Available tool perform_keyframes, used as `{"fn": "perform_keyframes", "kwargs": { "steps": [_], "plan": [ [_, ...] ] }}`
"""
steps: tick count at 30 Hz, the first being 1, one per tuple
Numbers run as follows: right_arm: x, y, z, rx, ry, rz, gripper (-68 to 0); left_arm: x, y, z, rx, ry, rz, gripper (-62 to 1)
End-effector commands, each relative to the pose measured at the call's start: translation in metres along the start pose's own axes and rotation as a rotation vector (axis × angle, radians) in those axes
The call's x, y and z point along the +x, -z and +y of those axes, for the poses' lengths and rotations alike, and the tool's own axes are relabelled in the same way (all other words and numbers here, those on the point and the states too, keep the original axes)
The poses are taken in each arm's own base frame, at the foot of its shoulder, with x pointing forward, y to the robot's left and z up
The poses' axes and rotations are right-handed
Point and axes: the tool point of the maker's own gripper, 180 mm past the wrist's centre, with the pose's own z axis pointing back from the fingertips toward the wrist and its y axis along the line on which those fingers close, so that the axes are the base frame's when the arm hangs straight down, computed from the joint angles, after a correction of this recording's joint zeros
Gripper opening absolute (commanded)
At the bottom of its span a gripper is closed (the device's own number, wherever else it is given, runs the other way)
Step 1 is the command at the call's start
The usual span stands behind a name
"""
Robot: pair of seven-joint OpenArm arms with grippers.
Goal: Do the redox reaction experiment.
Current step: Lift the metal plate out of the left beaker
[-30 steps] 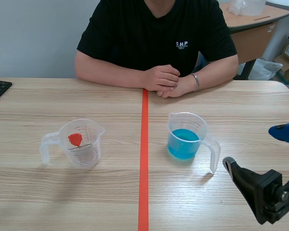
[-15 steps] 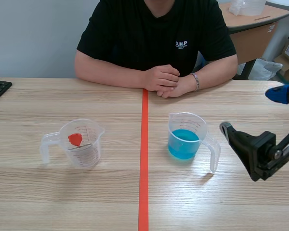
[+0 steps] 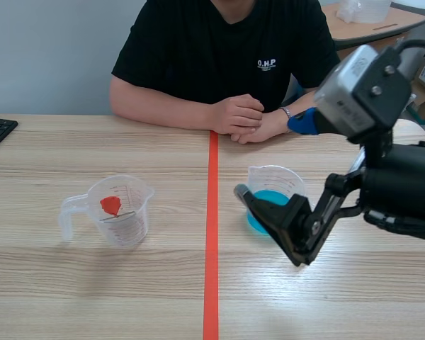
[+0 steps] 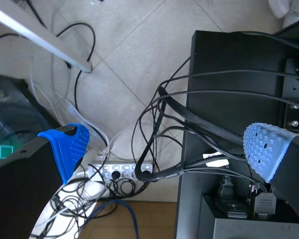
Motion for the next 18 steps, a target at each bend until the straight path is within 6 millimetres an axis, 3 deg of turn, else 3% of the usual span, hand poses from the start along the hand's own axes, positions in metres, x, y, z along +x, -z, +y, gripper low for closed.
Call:
{"fn": "perform_keyframes", "kwargs": {
  "steps": [1,6,18],
  "plan": [
    [0.013,0.004,0.005,0.024,-0.027,-0.039,0.4,0.011,0.002,-0.011,-0.054,0.014,-0.034,1.4],
    [0.024,0.024,0.032,0.126,-0.070,-0.074,0.4,0.013,0.006,-0.027,-0.130,0.041,-0.036,1.4],
    [0.025,0.071,0.064,0.257,-0.127,-0.150,0.4,0.023,0.019,-0.027,-0.131,0.054,-0.045,1.4]
  ]
}}
